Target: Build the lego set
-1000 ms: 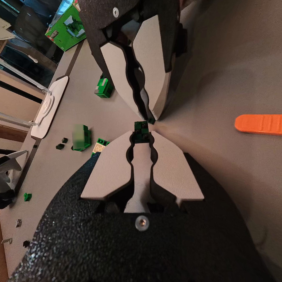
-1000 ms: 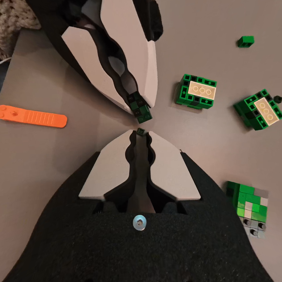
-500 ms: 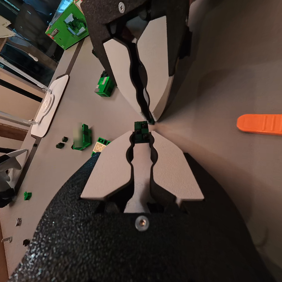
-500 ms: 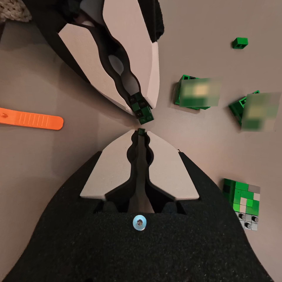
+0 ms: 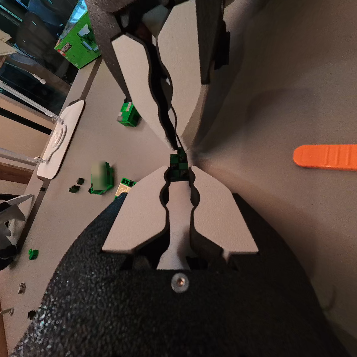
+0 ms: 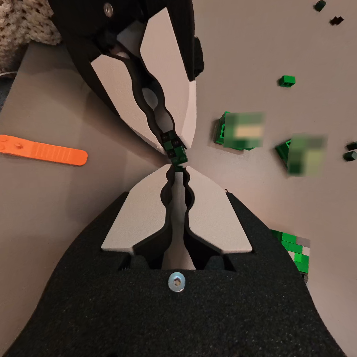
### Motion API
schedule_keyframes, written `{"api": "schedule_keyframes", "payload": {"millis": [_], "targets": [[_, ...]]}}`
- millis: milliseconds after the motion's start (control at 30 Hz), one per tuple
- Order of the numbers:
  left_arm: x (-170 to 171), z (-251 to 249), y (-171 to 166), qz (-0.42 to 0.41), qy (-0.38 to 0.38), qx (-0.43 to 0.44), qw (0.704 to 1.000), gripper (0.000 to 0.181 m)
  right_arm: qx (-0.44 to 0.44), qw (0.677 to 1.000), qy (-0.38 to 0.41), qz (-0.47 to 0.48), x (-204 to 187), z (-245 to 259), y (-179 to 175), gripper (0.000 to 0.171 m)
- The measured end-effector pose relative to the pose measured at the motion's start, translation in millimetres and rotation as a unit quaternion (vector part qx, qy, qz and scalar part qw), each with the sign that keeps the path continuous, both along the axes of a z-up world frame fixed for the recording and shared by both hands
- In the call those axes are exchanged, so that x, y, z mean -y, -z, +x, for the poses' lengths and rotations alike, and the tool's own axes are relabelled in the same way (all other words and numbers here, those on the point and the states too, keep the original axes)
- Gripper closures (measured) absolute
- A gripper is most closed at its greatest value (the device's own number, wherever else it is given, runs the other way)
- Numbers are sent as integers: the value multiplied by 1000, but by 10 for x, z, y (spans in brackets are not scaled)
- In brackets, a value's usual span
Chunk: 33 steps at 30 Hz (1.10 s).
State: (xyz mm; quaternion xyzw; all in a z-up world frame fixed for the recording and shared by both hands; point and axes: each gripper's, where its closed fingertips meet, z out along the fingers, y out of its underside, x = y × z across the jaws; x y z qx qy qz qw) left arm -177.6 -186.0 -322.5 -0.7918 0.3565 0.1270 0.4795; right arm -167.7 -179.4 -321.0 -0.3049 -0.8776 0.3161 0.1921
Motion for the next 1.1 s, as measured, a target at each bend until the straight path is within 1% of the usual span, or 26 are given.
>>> {"api": "schedule_keyframes", "payload": {"millis": [200,333,500,700,800,933,1100], "targets": [[-2,24,0,0,6,-3,1000,164,0,1000,-7,-9,38,11,-7,164],[-6,-19,-2,0,-7,-2,1000,164,6,1000,-16,8,-14,32,-4,164],[-25,-108,-3,0,-33,-3,999,164,66,996,-48,34,-123,190,41,164],[-25,-104,-12,1,-32,0,999,164,75,995,-59,41,-54,223,119,163],[-23,-99,-19,3,-31,3,1000,164,66,996,-56,31,-1,193,147,163],[-20,-98,-22,3,-31,5,1000,164,54,995,-79,12,11,203,91,151],[-6,-62,-50,1,-23,34,999,164,64,991,-118,-16,-57,269,94,152]]}}
